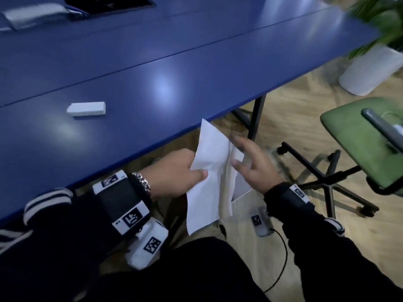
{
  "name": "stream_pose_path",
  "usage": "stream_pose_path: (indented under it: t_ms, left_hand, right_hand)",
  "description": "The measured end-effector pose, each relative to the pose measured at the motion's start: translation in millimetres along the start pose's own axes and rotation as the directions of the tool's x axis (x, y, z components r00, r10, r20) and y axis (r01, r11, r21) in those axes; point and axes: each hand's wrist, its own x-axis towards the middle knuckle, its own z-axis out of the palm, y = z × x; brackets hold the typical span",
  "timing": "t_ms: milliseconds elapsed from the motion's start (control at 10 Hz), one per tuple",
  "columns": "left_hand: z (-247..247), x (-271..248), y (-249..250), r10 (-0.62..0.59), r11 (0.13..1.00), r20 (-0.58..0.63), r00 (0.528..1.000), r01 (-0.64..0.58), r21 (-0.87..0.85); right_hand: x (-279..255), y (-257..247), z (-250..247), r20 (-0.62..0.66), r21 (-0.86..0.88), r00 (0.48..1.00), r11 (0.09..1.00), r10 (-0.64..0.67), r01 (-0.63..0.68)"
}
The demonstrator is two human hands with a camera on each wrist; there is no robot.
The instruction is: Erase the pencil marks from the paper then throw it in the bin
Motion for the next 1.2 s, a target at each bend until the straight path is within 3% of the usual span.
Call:
stream_pose_path:
  t_ms: [100,200,400,500,600,700,800,900,1000,1100,1200]
  left_hand:
    - [-29.3,-28.0,19.0,0.097,0.993,-0.013,0.995,-0.096,0.072]
    - [-63.8,-59.7,18.3,0.100,0.987,-0.080,0.992,-0.088,0.135]
    - [-142.5,-141.7,-11.2,0.036,0.983,-0.237,0.971,0.009,0.185]
    - [-175.8,-185.5,-44.1,-0.036,0.989,-0.309,0.950,0.078,0.127]
    - [-203.7,-229.6,-81.6,-0.131,0.984,-0.426,0.895,0.170,0.053]
    - [-219.8,-263.3,-128.0,-0.246,0.943,-0.681,0.689,0.334,-0.003]
    - [-200.2,-286.3,-171.8,-0.349,0.928,-0.773,0.530,0.310,-0.207]
    - [-156.9,-290.4,-202.6,-0.350,0.910,-0.770,0.534,0.388,-0.145]
    - [-123.9,-279.7,-225.7,-0.319,0.830,-0.669,0.671,0.538,0.144]
    - [-118.3,-271.3,-238.4,-0.384,0.799,-0.576,0.722,0.572,0.184]
    - [-128.5,-267.8,-242.8,-0.399,0.807,-0.532,0.747,0.561,0.184]
  right_hand:
    - [18.5,-41.0,-10.9,0.018,0.067,0.994,0.992,-0.109,0.108]
    - [34.6,-75.8,-12.0,0.081,0.135,0.993,0.988,-0.090,0.078]
    - [54.4,-158.6,19.4,0.166,0.266,0.978,0.960,-0.129,0.081]
    - [64.0,-202.3,53.1,0.200,0.356,0.962,0.929,-0.186,0.105]
    - [75.3,-243.2,91.3,0.177,0.402,0.967,0.910,-0.183,0.099]
    - [84.5,-279.0,134.4,0.131,0.436,0.982,0.898,-0.136,0.066]
    - [90.3,-309.2,177.9,0.135,0.447,0.990,0.894,-0.044,-0.021]
    - [104.5,-324.6,217.6,0.125,0.414,0.991,0.906,0.044,-0.092]
    - [114.6,-337.8,246.4,0.145,0.280,0.987,0.954,0.068,-0.107]
    - [116.7,-351.0,256.3,0.129,0.169,0.991,0.983,0.046,-0.067]
    - [99.8,-364.2,245.3,0.157,-0.007,0.981,0.993,-0.113,0.116]
